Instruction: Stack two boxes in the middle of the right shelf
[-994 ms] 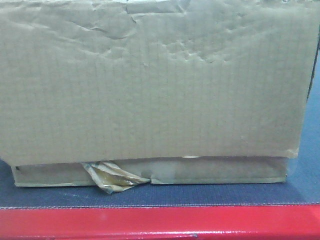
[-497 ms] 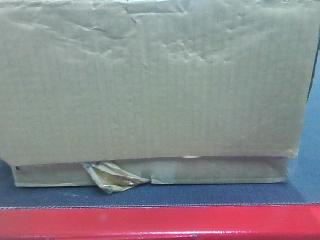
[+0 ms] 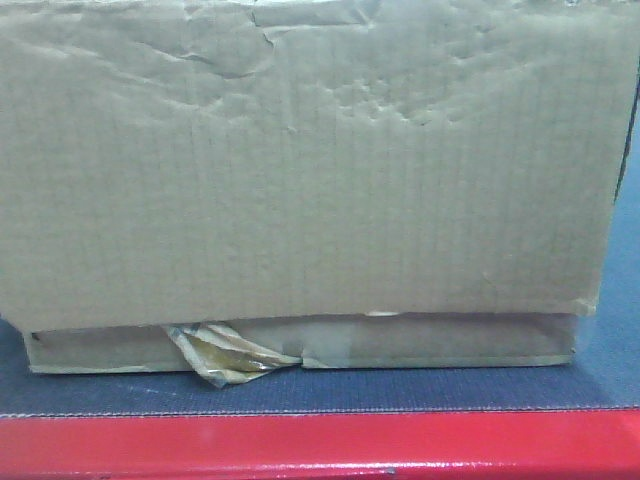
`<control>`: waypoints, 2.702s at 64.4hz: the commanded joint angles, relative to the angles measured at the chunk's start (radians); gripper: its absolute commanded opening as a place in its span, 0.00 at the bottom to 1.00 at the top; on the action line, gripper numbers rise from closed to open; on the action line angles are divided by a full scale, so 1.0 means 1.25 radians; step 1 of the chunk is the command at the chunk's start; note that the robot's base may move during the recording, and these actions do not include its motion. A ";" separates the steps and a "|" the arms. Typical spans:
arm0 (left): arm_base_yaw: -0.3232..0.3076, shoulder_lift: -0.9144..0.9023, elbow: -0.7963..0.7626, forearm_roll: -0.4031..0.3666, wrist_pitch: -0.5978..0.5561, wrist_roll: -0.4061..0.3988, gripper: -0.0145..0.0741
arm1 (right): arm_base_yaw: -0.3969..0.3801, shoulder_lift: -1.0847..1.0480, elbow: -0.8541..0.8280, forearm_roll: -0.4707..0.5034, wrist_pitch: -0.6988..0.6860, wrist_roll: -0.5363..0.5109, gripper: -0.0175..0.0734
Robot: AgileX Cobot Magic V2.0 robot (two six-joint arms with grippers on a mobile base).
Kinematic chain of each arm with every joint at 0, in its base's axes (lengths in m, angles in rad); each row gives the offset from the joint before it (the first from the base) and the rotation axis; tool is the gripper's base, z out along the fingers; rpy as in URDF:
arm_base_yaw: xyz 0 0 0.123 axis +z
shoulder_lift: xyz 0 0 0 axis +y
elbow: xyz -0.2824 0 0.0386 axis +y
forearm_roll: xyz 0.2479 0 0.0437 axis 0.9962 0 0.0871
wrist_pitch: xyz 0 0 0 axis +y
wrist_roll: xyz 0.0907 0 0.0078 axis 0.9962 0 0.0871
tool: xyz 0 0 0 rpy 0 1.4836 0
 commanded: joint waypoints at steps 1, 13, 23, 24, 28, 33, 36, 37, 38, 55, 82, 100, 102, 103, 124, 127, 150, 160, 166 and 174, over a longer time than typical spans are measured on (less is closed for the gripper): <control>-0.001 0.020 -0.006 -0.003 0.004 0.003 0.63 | -0.004 -0.006 0.000 -0.001 -0.014 -0.002 0.01; -0.001 0.050 -0.006 -0.001 0.013 0.003 0.55 | -0.004 -0.006 0.000 -0.001 -0.014 -0.002 0.01; -0.001 0.055 -0.006 0.005 0.041 0.003 0.31 | -0.004 -0.006 0.000 -0.001 -0.014 -0.002 0.01; -0.001 0.055 -0.006 0.009 0.041 0.003 0.28 | -0.004 -0.006 0.000 -0.001 -0.014 -0.002 0.01; -0.001 0.055 -0.006 0.011 0.041 0.003 0.15 | -0.004 -0.006 0.000 -0.001 -0.014 -0.002 0.01; -0.001 0.055 -0.011 0.009 0.047 0.003 0.04 | -0.004 -0.006 0.000 -0.001 -0.014 -0.002 0.01; -0.001 0.055 -0.021 0.002 0.054 -0.001 0.04 | -0.004 -0.006 0.000 -0.001 -0.014 -0.002 0.01; -0.001 0.055 -0.025 0.002 0.056 -0.001 0.04 | -0.004 -0.006 0.000 -0.001 -0.014 -0.002 0.01; -0.001 0.055 -0.029 0.002 0.058 -0.002 0.04 | -0.004 -0.006 0.000 -0.001 -0.014 -0.002 0.01; 0.045 0.034 -0.203 0.006 0.065 -0.105 0.04 | -0.004 -0.006 0.000 -0.001 -0.014 -0.002 0.01; -0.050 0.005 -0.567 0.048 0.175 -0.252 0.04 | -0.004 -0.006 0.000 -0.001 -0.014 -0.002 0.01; -0.365 0.005 -0.676 0.345 0.209 -0.499 0.04 | -0.004 -0.006 0.000 -0.001 -0.014 -0.002 0.01; -0.401 0.005 -0.674 0.355 0.209 -0.528 0.04 | -0.004 -0.006 0.000 -0.001 -0.014 -0.002 0.01; -0.421 0.005 -0.672 0.355 0.209 -0.536 0.04 | -0.004 -0.006 0.000 -0.001 -0.014 -0.002 0.01; -0.610 0.068 -0.598 0.352 0.209 -0.669 0.04 | -0.004 -0.006 0.000 -0.001 -0.014 -0.002 0.01; -0.621 0.078 -0.574 0.352 0.209 -0.675 0.04 | -0.004 -0.006 0.000 -0.001 -0.014 -0.002 0.01; -0.637 0.110 -0.380 0.345 0.209 -0.742 0.04 | -0.004 -0.006 0.000 -0.001 -0.014 -0.002 0.01; -0.637 0.126 -0.333 0.309 0.209 -0.742 0.04 | -0.004 -0.006 0.000 -0.001 -0.014 -0.002 0.01; -0.637 0.139 -0.325 0.296 0.209 -0.742 0.04 | -0.004 -0.006 0.000 -0.001 -0.014 -0.002 0.01; -0.637 0.150 -0.325 0.296 0.209 -0.742 0.04 | -0.004 -0.006 0.000 -0.001 -0.014 -0.002 0.01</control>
